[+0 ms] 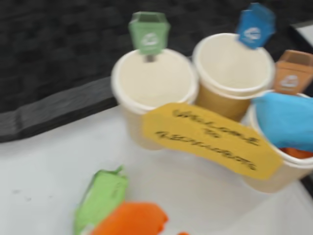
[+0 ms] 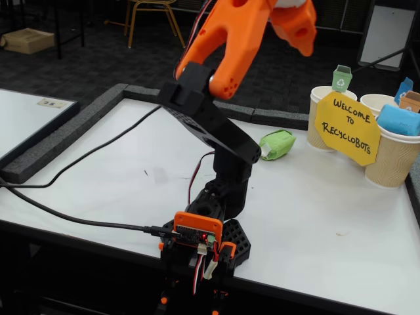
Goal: Sort rubbish by color.
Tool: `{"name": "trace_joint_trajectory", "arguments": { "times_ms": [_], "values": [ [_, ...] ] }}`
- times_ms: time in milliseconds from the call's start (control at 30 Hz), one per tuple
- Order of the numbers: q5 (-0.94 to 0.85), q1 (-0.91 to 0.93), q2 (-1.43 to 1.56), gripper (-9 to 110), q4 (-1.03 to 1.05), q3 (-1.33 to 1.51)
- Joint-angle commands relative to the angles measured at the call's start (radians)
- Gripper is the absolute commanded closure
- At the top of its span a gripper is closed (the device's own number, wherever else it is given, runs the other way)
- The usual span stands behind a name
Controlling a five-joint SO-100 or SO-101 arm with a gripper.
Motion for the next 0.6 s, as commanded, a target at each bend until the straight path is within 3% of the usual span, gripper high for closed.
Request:
{"name": "trace_joint_trajectory", "arguments": {
  "times_ms": [0,267,433,567],
  "values": [
    [0.021,-0.092,0.046,101,0.018,-0.055],
    [0.006,-0.239,0.043,101,0.020,0.095],
    [-0.003,-0.256,0.026,101,-0.098,0.225],
    [-0.109,-0.236,-0.018,101,-0.170,0.302]
  ]
}}
